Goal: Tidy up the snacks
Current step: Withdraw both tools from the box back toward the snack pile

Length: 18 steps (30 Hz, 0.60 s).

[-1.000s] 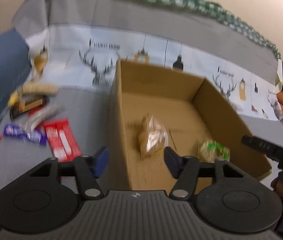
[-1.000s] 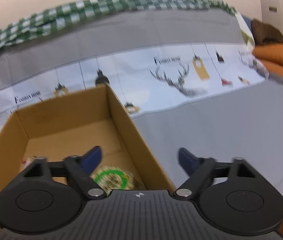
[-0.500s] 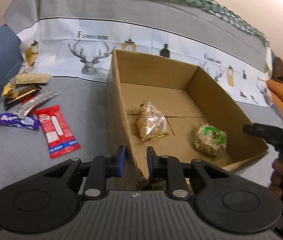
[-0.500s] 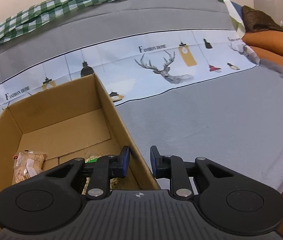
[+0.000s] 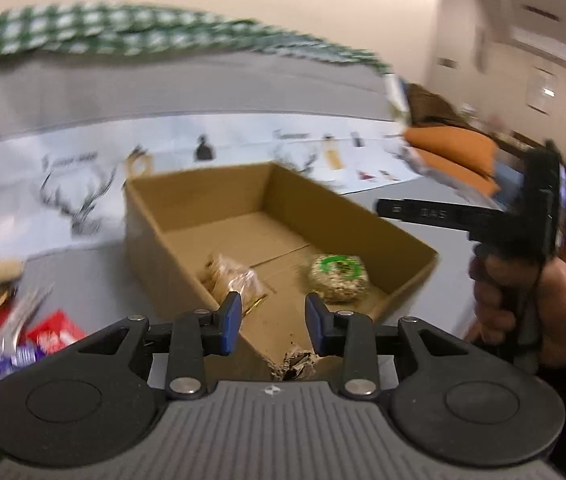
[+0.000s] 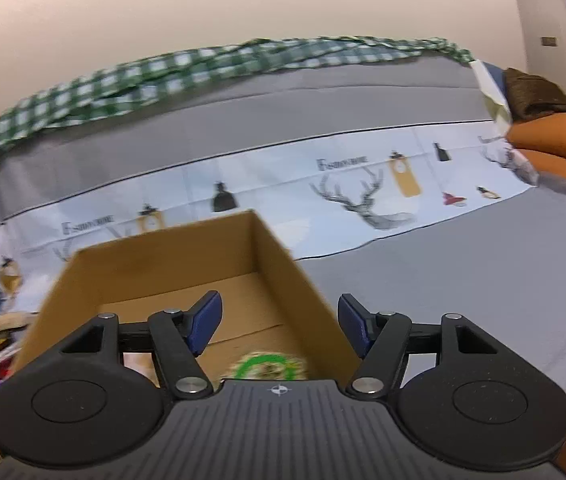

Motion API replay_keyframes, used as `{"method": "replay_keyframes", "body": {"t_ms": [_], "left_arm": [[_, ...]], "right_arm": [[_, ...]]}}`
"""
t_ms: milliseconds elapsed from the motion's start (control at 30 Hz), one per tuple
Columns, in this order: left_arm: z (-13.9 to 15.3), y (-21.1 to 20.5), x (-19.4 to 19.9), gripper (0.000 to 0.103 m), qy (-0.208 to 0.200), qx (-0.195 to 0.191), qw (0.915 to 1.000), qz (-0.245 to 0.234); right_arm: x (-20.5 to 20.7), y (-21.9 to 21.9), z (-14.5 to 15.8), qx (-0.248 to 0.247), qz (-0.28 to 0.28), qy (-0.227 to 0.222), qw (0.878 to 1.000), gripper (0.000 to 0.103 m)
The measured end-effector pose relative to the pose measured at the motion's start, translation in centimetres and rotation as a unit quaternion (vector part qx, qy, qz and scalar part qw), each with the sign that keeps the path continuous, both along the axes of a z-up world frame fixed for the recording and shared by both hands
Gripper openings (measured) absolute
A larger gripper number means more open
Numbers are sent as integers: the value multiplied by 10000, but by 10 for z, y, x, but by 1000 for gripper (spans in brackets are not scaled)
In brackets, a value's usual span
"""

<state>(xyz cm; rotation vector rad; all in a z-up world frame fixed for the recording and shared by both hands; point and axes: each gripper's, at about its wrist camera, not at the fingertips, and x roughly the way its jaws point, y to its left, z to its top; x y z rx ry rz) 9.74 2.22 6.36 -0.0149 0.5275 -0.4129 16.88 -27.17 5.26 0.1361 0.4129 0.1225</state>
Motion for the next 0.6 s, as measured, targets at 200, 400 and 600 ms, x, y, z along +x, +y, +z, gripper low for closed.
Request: {"method": "replay_keyframes", "body": {"t_ms": [200,400,600], "left_arm": [[-28,18,-13,38,-97,-556,9983,-126],[-12,28,-18,35,-573,-799,9943,415],[-14,43,0,34,-116,-976,9930,648]], "right_arm": [[-28,28,7,-75,414,-282,9987,67],[-39,53,10,-362,606,-600,9957,71],[-37,71,13,-360,603,-684,9952,69]]}}
